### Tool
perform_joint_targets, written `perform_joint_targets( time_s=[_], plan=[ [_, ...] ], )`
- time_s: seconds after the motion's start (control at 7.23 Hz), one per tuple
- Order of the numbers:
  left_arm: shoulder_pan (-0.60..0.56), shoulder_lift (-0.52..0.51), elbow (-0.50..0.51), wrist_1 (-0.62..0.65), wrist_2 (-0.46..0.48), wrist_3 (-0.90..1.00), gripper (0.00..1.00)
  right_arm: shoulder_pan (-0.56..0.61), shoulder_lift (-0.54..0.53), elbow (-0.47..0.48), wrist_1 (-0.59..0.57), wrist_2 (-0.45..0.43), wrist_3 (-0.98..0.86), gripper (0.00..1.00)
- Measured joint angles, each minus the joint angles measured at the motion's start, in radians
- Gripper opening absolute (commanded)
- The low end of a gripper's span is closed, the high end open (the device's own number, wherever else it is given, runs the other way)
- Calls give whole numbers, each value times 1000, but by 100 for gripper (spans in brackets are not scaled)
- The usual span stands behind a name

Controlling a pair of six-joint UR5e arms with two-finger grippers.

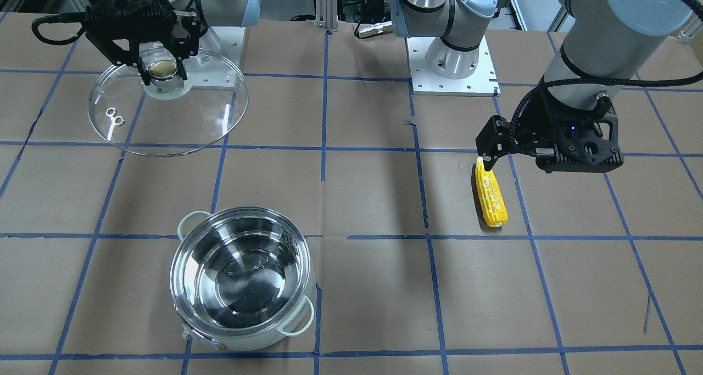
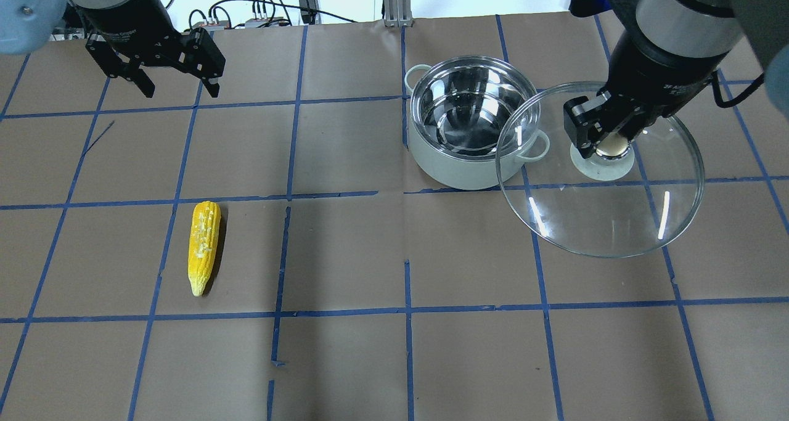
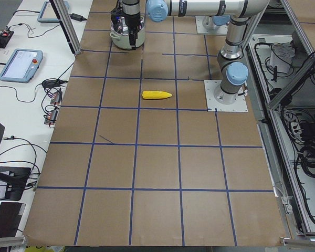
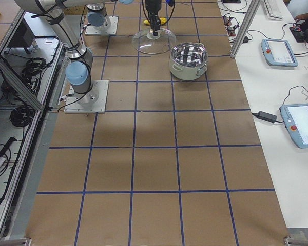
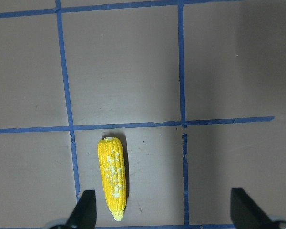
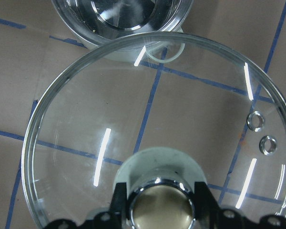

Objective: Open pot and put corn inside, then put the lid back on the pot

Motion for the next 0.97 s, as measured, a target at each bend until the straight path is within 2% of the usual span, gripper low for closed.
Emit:
perform_joint_targets(
  time_s=[0.28,0.69,0.97],
  plan=[
    [6,0,-5,-20,-7,-49,100,0,18,8,-3,0,4,28],
    [34,-4,4,-53,10,-79,100,-2,63,17,-79,-6,6,28],
    [62,-78,61,-31,10,-56,100,-2,100,25,-112,-6,28,28]
  ],
)
